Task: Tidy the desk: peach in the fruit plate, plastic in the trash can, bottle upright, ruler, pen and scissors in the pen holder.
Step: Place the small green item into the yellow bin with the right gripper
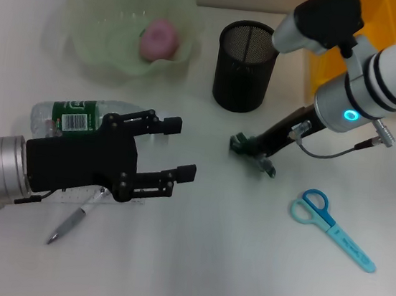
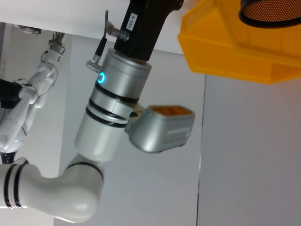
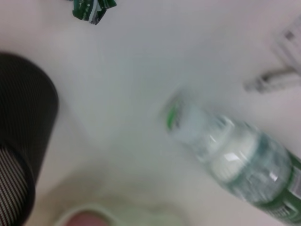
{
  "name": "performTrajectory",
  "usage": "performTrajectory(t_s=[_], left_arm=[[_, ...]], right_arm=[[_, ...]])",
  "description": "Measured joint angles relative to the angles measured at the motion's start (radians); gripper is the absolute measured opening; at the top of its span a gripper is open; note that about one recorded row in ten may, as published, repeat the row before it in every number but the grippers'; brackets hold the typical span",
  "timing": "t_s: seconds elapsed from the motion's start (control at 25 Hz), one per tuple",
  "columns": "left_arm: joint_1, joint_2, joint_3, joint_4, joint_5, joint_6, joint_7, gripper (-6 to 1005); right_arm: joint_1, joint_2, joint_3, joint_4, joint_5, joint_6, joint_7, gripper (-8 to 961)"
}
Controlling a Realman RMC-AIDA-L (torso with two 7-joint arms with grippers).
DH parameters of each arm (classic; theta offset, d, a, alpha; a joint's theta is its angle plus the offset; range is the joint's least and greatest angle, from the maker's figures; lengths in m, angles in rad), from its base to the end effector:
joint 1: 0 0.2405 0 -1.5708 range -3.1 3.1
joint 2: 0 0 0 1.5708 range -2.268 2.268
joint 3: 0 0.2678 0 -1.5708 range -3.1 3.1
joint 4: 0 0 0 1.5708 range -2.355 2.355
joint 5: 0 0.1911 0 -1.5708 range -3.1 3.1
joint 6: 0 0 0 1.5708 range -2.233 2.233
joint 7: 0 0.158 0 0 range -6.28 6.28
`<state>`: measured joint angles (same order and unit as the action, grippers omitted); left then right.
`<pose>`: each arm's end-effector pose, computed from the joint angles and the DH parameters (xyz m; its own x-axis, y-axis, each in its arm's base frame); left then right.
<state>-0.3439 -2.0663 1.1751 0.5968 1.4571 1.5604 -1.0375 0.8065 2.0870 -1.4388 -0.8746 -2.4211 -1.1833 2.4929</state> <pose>-0.2432 0.2721 -0.0435 0.7551 0.1058 0.6470 0.2666 -0.9512 -0.1556 0.1851 0.3861 -0.0820 0.7629 -0.6377 0.1064 -0.5689 -0.7403 -0.3581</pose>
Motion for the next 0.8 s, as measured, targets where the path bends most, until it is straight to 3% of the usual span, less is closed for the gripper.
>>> performTrajectory(t_s=[0.04, 0.2, 0.24, 0.44, 0.8], left_arm=[[0.001, 0.000, -0.003, 0.000, 0.000, 0.001, 0.000, 756], [0.002, 0.001, -0.006, 0.000, 0.000, 0.001, 0.001, 756], [0.002, 0.001, -0.006, 0.000, 0.000, 0.001, 0.001, 756], [0.002, 0.001, -0.017, 0.000, 0.000, 0.000, 0.008, 757], [0.001, -0.001, -0.024, -0.015, 0.000, 0.000, 0.027, 757]], right_arm=[[0.000, 0.000, 0.000, 0.000, 0.000, 0.000, 0.000, 54], [-0.132, -0.004, 0.009, -0.167, 0.098, -0.011, -0.050, 28], [-0.132, -0.004, 0.009, -0.167, 0.098, -0.011, -0.050, 27], [-0.273, -0.001, 0.064, -0.279, 0.227, 0.005, -0.168, 22], [-0.466, -0.005, 0.325, -0.091, 0.940, -0.032, -0.782, 20]])
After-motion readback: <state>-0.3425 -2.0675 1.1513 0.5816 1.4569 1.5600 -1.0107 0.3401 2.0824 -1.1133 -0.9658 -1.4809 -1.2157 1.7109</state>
